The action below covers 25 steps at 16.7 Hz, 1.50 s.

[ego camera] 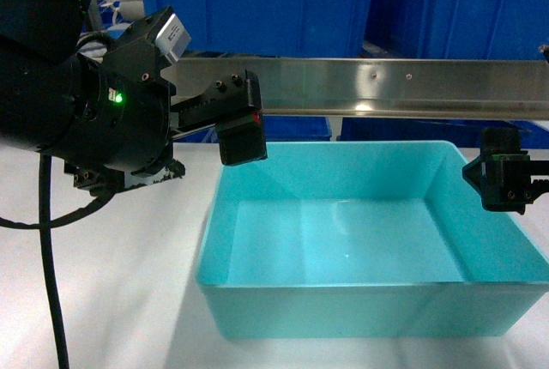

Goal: Organize blue bins on left shelf correctly

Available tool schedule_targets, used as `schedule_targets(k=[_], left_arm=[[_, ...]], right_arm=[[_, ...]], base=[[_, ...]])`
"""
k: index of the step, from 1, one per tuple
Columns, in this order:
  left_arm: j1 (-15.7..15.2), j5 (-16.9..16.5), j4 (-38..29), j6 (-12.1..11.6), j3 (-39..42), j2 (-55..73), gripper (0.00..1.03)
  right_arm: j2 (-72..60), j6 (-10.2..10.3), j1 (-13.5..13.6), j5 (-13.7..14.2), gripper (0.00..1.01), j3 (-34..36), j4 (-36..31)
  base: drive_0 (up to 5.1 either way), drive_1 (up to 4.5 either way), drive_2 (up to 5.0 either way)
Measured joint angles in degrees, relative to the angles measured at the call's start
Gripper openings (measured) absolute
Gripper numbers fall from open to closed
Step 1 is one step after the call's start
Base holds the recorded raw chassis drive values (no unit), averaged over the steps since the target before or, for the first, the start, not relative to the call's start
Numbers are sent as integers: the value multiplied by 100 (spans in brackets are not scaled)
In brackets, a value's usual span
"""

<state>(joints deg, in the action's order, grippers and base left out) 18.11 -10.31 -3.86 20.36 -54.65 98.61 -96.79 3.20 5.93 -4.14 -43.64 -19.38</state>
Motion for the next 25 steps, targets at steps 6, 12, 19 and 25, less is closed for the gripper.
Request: schedule_targets(k=[6, 12, 19, 25], left_arm=[[133, -417, 769, -433, -708, 750, 98], [529, 251, 621, -1130, -673, 1270, 98], [468, 1180, 310, -1187, -739, 1381, 98], [752, 1493, 323, -1239, -769, 557, 98]], right_arm=[[-496, -295, 122, 503, 98, -31, -33], [-732, -122, 197, 308, 98, 225, -205], [-732, -131, 179, 79, 98, 398, -306], [-623, -63, -2, -186, 98, 844, -656]], base=[[0, 0, 0], [0, 0, 0], [0, 0, 0], [0, 0, 0]])
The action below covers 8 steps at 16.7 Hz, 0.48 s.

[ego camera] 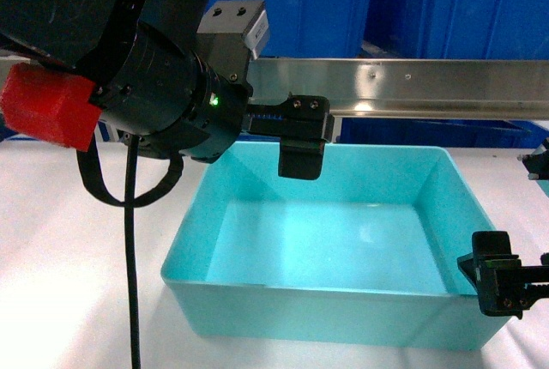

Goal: Organize blue bins on left shelf correctly

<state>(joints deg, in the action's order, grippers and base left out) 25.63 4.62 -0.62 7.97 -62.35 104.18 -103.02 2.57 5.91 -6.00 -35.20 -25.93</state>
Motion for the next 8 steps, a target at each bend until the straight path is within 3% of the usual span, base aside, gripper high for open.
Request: schedule_targets(k=[2, 4, 8], left_arm=[[-4, 181, 68, -50, 352, -122, 98], [-234, 505, -66, -92, 822, -361, 98], [-387, 542, -20, -44, 1165, -385, 98]], right_arm=[[101, 2, -13, -66, 98, 103, -87], [129, 39, -72, -116, 98, 164, -114], [229, 46, -122, -131, 98, 282, -136]], base=[[0, 0, 0], [0, 0, 0], [0, 0, 0]])
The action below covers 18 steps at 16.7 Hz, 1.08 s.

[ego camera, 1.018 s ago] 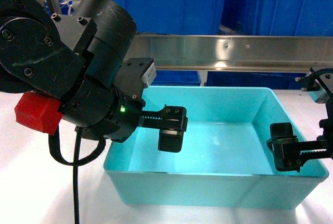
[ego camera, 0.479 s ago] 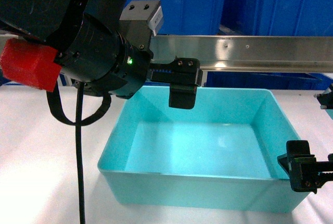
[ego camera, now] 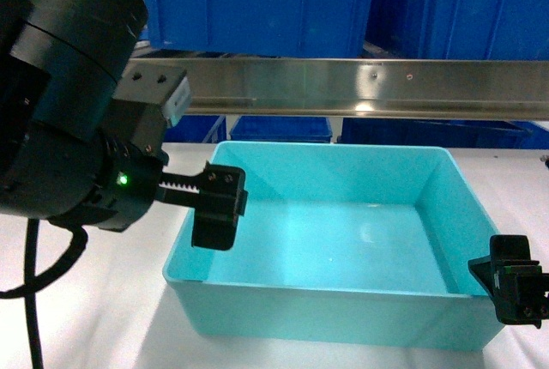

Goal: Organize blue bins on left shelf correctly

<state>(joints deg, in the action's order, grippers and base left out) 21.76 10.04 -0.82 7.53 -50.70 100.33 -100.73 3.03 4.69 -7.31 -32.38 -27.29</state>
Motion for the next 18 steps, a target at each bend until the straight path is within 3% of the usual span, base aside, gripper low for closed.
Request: schedule_targets(k=[9, 14, 18], left_arm=[[37, 17, -46, 293, -527, 1106, 98], [42, -107, 122, 603, -568, 1290, 98], [52, -308, 225, 702, -627, 1349, 98]], right_arm=[[-59, -162, -28, 22, 98, -284, 205], [-245, -271, -118, 0, 98, -507, 219], [-352, -278, -219, -94, 98, -476, -74]], base=[[0, 0, 0], [0, 0, 0], [0, 0, 0]])
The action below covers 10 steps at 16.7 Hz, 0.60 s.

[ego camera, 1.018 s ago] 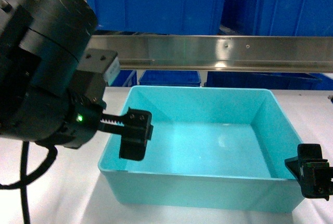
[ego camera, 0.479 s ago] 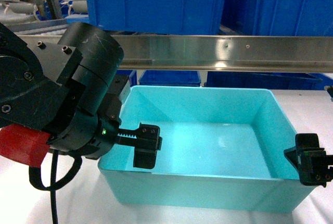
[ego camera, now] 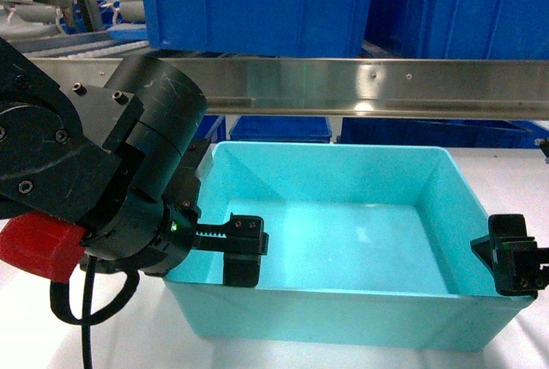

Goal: Organize blue bins on left shelf correctly

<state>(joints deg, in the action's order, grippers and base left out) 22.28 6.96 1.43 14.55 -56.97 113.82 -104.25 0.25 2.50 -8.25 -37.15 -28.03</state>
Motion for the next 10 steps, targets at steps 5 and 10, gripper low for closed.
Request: schedule_targets(k=[5, 10], left_arm=[[2, -118, 0, 28, -13, 48, 98], [2, -120, 2, 28, -13, 48, 98]], right_arm=[[-72, 157, -77, -358, 98, 168, -511], [-72, 166, -77, -358, 98, 168, -518]], base=[[0, 0, 0], [0, 0, 0]])
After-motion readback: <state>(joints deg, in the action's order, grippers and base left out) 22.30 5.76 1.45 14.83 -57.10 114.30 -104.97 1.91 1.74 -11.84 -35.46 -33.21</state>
